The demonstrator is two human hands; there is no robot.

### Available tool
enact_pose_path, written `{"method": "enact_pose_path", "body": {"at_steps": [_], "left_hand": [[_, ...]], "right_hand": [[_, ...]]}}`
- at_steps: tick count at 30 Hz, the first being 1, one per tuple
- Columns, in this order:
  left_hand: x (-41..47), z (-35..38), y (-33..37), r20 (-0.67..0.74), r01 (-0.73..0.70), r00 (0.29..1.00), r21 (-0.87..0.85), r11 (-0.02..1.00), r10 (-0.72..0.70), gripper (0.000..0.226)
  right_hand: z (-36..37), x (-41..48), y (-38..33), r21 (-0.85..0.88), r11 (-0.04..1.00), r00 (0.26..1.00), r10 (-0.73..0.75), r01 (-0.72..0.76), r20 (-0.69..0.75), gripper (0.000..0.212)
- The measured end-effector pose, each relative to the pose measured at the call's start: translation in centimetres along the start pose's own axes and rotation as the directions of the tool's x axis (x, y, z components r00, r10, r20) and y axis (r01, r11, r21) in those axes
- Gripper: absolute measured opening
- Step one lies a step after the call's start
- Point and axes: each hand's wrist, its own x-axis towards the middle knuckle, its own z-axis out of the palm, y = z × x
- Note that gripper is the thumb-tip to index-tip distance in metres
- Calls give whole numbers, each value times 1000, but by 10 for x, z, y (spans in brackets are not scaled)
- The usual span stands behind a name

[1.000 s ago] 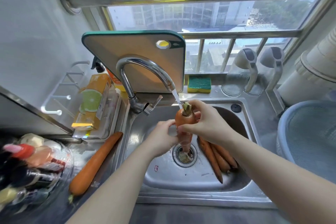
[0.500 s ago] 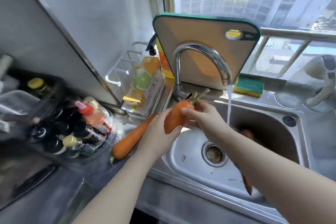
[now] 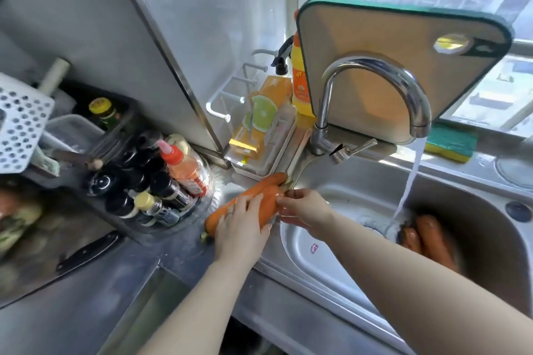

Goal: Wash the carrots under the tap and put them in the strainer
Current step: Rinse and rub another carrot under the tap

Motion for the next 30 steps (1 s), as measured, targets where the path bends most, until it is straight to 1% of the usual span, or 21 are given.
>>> {"method": "enact_pose_path", "body": {"at_steps": [2, 5, 8, 10, 12, 13, 15, 16, 18, 19, 20, 21, 22, 24, 26, 28, 30], "left_hand": [[1, 0, -1, 5, -1, 1000, 18, 1000, 1, 65], [-1, 1, 3, -24, -26, 999, 30, 999, 26, 64], [1, 1, 22, -91, -131, 987, 24, 991, 133, 51], [5, 3, 44, -65, -231, 971, 14, 973, 232, 43], [10, 10, 69, 14, -319, 947, -24, 947, 320, 38], [12, 16, 83, 70, -344, 935, -57, 937, 347, 37], [15, 31, 107, 221, -364, 900, -94, 927, 376, 38], [16, 40, 118, 318, -371, 868, -91, 924, 380, 39], [16, 56, 136, 492, -381, 788, -85, 921, 371, 43], [15, 63, 143, 553, -386, 749, -83, 919, 364, 44], [14, 69, 149, 595, -388, 720, -84, 918, 358, 45], [14, 75, 153, 618, -387, 701, -90, 918, 356, 44], [13, 79, 157, 631, -384, 689, -101, 918, 357, 42], [13, 88, 162, 641, -378, 679, -112, 919, 357, 38], [14, 94, 164, 643, -371, 677, -122, 921, 358, 36], [16, 98, 162, 636, -362, 682, -138, 922, 362, 34], [17, 98, 160, 621, -349, 690, -164, 923, 371, 36]], "right_hand": [[-1, 0, -2, -44, 999, 1000, -1, 2, 16, 18], [-9, -2, -1, -68, 998, 1000, 15, -13, 17, 25], [-29, -14, 5, -106, 994, 999, 32, -33, -14, 27], [-52, -23, 15, -163, 985, 999, 45, -49, -26, 17], [-80, -35, 27, -237, 968, 996, 74, -82, -46, 8], [-96, -40, 34, -284, 952, 992, 93, -115, -89, 8], [-130, -50, 51, -422, 888, 971, 96, -182, -218, 12], [-148, -54, 62, -491, 843, 954, 79, -219, -289, 16], [-181, -59, 88, -576, 756, 890, 17, -309, -455, 27], [-194, -61, 100, -589, 734, 844, -41, -338, -535, 34], [-204, -65, 108, -577, 734, 797, -83, -358, -599, 42], [-213, -69, 114, -567, 723, 756, -94, -395, -647, 45], [-220, -71, 117, -563, 689, 729, -73, -457, -681, 46], [-231, -69, 120, -572, 610, 699, -41, -548, -714, 47], [-240, -59, 129, -565, 583, 684, -22, -584, -729, 46], [-245, -49, 134, -573, 565, 693, -1, -594, -721, 43], [-248, -43, 138, -595, 530, 692, -20, -605, -722, 39]]}}
